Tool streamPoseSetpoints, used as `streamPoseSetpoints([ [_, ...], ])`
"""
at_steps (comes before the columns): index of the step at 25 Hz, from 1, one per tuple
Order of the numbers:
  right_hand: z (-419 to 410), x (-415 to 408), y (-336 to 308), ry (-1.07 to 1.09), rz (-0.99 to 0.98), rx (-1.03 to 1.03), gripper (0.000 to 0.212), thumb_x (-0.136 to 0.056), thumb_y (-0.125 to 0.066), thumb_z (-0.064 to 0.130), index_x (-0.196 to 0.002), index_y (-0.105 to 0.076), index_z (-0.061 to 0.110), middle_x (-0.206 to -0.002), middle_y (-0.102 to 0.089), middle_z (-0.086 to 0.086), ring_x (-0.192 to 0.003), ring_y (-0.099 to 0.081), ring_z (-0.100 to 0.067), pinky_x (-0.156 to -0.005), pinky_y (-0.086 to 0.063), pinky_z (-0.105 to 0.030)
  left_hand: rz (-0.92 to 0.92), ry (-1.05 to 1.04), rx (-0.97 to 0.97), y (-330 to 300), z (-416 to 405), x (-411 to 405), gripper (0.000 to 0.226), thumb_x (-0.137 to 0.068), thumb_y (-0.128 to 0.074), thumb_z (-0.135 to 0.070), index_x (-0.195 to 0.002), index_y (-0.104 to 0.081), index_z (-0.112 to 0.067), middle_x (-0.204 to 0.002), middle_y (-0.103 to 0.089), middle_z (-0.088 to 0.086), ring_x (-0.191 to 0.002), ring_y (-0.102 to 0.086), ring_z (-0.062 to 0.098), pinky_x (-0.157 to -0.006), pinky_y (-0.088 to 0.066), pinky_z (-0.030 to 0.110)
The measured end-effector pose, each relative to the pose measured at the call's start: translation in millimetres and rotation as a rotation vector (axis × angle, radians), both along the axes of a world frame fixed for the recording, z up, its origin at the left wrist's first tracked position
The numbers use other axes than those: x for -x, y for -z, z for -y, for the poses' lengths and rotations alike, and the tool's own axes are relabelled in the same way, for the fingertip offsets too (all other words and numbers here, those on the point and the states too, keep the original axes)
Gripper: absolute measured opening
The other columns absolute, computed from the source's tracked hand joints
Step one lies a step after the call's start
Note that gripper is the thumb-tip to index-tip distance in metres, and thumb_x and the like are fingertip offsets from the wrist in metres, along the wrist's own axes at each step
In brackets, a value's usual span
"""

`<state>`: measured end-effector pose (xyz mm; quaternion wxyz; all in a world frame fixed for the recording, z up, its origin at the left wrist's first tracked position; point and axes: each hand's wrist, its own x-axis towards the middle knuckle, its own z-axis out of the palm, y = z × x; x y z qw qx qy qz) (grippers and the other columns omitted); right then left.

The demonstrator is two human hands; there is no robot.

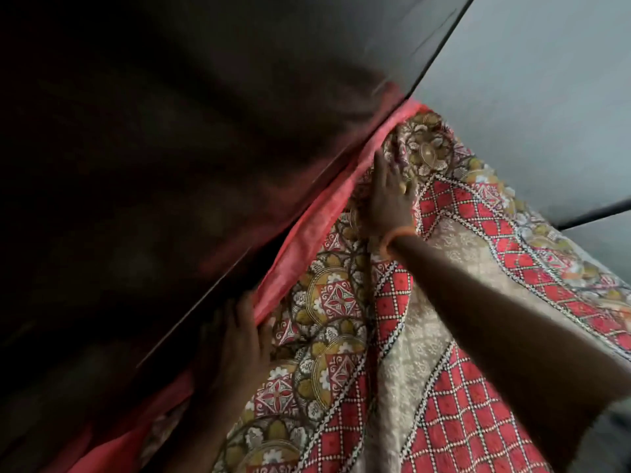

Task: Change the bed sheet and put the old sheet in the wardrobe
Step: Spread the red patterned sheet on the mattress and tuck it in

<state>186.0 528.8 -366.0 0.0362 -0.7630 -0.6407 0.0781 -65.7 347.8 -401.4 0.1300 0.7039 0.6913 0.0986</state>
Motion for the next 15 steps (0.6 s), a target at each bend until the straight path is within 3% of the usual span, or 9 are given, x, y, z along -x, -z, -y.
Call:
streamPoseSetpoints([
  [1, 33, 21, 0, -0.015, -0.107, -0.077, 0.084, -0.084, -0.065, 0.024, -0.15, -0.016, 0.01, -0.151, -0.037, -0.015, -0.143, -0.029, -0.034, -0.117, -0.01, -0.06, -0.027, -0.015, -0.004, -2, 16, 13, 0.057, -0.087, -0.047, -0.047, -0.122, -0.055, -0.002, -0.104, -0.062, 0.02, -0.091, -0.061, 0.038, -0.076, -0.049, 0.046],
  [3, 128, 76, 5, -0.103, -0.266, -0.13, 0.066, -0.085, -0.061, 0.025, -0.142, -0.033, 0.007, -0.145, -0.04, -0.018, -0.133, -0.04, -0.038, -0.11, -0.031, -0.059, -0.085, -0.075, 0.061, -8, 49, 39, 0.073, -0.086, -0.039, -0.059, -0.124, -0.057, 0.0, -0.107, -0.063, 0.024, -0.093, -0.061, 0.041, -0.079, -0.046, 0.049],
  [7, 296, 156, 11, -0.254, -0.291, 0.115, 0.056, -0.087, -0.05, 0.044, -0.135, -0.045, 0.015, -0.134, -0.046, -0.012, -0.115, -0.052, -0.034, -0.097, -0.047, -0.05, -0.169, -0.238, 0.332, -11, 118, 93, 0.103, -0.079, -0.018, -0.086, -0.117, -0.064, -0.003, -0.112, -0.062, 0.028, -0.102, -0.06, 0.046, -0.086, -0.049, 0.054],
  [10, 387, 189, 4, -0.403, -0.232, 0.352, 0.068, -0.077, -0.054, 0.061, -0.128, -0.051, 0.016, -0.123, -0.055, -0.009, -0.1, -0.06, -0.029, -0.078, -0.054, -0.044, -0.177, -0.574, 0.481, -16, 161, 118, 0.117, -0.065, -0.019, -0.093, -0.129, -0.055, -0.002, -0.129, -0.052, 0.027, -0.119, -0.048, 0.045, -0.097, -0.039, 0.055],
  [13, 451, 210, -12, -0.476, -0.16, 0.519, 0.094, -0.052, -0.058, 0.083, -0.117, -0.057, 0.014, -0.11, -0.062, -0.008, -0.088, -0.064, -0.029, -0.068, -0.055, -0.042, -0.004, -0.888, 0.387, -28, 202, 121, 0.108, -0.066, -0.04, -0.085, -0.142, -0.037, -0.008, -0.141, -0.035, 0.02, -0.128, -0.037, 0.042, -0.104, -0.031, 0.056],
  [15, 473, 216, -15, -0.512, -0.122, 0.494, 0.091, -0.049, -0.059, 0.085, -0.107, -0.059, 0.014, -0.105, -0.06, -0.009, -0.085, -0.062, -0.03, -0.067, -0.055, -0.043, 0.011, -0.882, 0.301, -37, 215, 123, 0.092, -0.072, -0.061, -0.07, -0.141, -0.036, -0.015, -0.143, -0.033, 0.017, -0.129, -0.035, 0.042, -0.104, -0.031, 0.055],
])
